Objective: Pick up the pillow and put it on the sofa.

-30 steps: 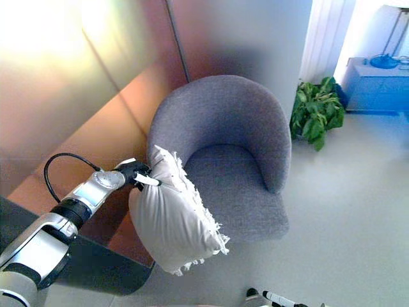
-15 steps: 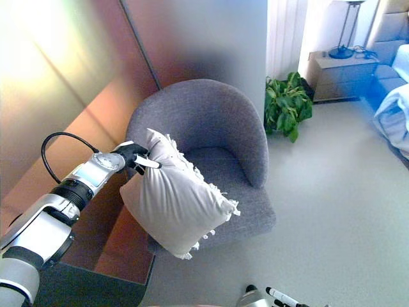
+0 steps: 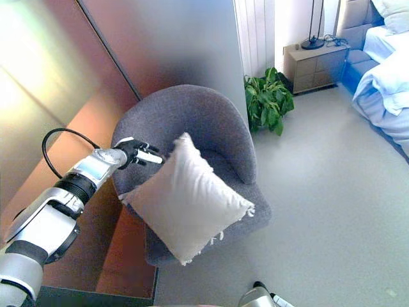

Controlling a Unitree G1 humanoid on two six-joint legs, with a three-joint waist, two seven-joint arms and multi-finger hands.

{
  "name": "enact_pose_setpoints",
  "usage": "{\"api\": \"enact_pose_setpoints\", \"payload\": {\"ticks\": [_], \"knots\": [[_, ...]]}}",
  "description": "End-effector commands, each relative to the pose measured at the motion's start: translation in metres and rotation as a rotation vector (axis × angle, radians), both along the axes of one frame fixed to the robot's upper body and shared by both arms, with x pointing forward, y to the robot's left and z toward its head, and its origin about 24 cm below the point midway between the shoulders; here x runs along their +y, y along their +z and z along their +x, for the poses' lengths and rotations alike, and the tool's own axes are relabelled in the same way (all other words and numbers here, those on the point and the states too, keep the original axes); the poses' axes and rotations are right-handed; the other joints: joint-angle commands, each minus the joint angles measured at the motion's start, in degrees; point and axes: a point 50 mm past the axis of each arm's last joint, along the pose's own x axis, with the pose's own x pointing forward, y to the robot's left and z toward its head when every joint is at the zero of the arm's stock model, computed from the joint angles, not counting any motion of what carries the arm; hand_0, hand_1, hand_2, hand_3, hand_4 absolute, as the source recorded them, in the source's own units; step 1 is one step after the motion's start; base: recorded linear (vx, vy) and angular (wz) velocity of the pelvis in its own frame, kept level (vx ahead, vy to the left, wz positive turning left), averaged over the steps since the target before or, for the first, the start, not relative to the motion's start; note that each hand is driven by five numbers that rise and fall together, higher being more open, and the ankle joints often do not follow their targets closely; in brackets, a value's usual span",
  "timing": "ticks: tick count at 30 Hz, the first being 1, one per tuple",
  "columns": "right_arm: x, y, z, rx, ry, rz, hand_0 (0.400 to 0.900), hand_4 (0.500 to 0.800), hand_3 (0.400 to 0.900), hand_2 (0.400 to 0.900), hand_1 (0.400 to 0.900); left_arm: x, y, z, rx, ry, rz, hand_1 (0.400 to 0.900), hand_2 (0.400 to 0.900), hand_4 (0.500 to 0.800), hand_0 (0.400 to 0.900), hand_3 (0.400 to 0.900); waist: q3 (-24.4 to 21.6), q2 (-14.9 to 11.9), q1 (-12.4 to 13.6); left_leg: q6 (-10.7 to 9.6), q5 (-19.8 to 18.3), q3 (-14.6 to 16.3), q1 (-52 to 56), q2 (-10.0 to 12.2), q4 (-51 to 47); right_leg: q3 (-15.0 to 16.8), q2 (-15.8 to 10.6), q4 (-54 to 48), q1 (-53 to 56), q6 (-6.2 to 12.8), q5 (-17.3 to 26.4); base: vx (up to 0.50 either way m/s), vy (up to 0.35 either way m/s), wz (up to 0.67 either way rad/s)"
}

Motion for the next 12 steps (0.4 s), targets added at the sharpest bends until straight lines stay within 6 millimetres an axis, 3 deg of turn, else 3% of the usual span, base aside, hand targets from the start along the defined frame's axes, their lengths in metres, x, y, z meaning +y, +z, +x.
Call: {"api": "enact_pose_setpoints", "payload": {"ticks": [1,12], "knots": [[0.0075,-0.0039,-0.0371,0.124,0.031,0.043,0.900,0.800,0.900,0.900,0.900,0.0170,0.0919,0.0185,-0.289,0.081,0.007,0.900,0.900,0.800,0.900,0.900,-3.8,-0.5,0.7,-0.7,-5.5,0.7,1.2,-3.6,4.2,-1.6,0.2,2.5,-0.4,5.25,-3.8,0.00,0.000,0.00],[0.0124,-0.0055,-0.0336,0.121,0.071,0.051,0.900,0.800,0.900,0.900,0.900,0.0183,0.0903,0.0153,-0.300,0.050,-0.055,0.900,0.900,0.800,0.900,0.900,-4.3,-1.5,2.9,-0.6,-5.5,-0.4,1.1,-3.6,4.2,-3.2,0.0,2.5,0.2,5.07,-4.0,-0.01,0.005,0.02]]}}
